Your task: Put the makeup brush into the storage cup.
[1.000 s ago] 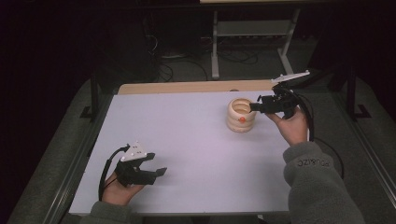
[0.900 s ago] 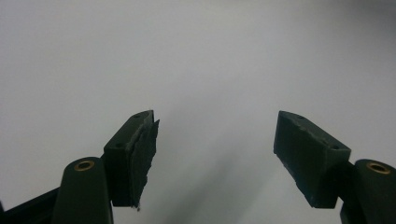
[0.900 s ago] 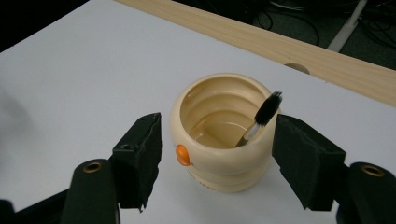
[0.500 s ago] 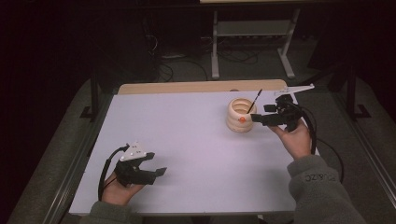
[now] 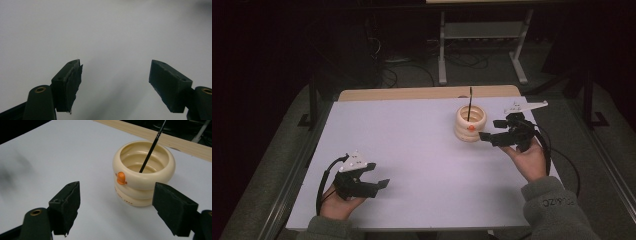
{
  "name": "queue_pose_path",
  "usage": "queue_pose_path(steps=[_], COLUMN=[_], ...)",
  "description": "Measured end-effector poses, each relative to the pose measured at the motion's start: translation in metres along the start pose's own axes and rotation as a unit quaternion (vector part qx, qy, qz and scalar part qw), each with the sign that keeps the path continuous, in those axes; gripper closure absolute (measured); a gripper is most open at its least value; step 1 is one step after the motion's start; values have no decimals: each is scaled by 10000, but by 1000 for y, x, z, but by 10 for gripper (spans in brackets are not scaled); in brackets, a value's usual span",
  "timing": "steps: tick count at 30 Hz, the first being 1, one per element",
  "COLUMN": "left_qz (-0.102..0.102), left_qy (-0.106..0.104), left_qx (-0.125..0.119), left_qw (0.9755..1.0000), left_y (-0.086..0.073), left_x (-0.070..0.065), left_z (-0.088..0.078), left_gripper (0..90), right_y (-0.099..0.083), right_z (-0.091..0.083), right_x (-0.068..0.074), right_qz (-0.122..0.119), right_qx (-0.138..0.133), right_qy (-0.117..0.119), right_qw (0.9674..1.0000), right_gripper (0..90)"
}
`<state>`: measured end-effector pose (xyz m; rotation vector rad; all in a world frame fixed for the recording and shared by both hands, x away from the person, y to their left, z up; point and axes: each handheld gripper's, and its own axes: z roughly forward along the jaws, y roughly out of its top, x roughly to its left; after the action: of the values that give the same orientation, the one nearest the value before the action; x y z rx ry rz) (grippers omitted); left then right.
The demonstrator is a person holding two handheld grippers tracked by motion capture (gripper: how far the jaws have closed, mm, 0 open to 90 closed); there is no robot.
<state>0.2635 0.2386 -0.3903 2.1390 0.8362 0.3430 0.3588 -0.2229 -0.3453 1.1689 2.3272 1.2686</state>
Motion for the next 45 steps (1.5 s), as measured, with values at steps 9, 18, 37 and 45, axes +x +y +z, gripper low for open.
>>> queue_pose_path(steps=[9, 18, 37, 45], left_qz=[-43, -31, -47, -21], left_qy=[4, 1, -13, -37], left_qx=[-22, 0, -8, 41], left_qw=[10000, 10000, 10000, 10000], left_y=[-1, -1, -3, -5], left_x=[1, 0, -1, 0], left_z=[-1, 0, -1, -1], left_gripper=[250, 247, 246, 244], right_y=[-14, -29, -57, -74], right_z=[-1, -6, -12, -11], right_x=[10, 17, 28, 35], right_qz=[-108, -168, -125, -61], right_qx=[45, -29, -44, -116], right_qy=[52, 110, 91, 128], right_qw=[9999, 9998, 9999, 9998], right_gripper=[201, 195, 175, 166])
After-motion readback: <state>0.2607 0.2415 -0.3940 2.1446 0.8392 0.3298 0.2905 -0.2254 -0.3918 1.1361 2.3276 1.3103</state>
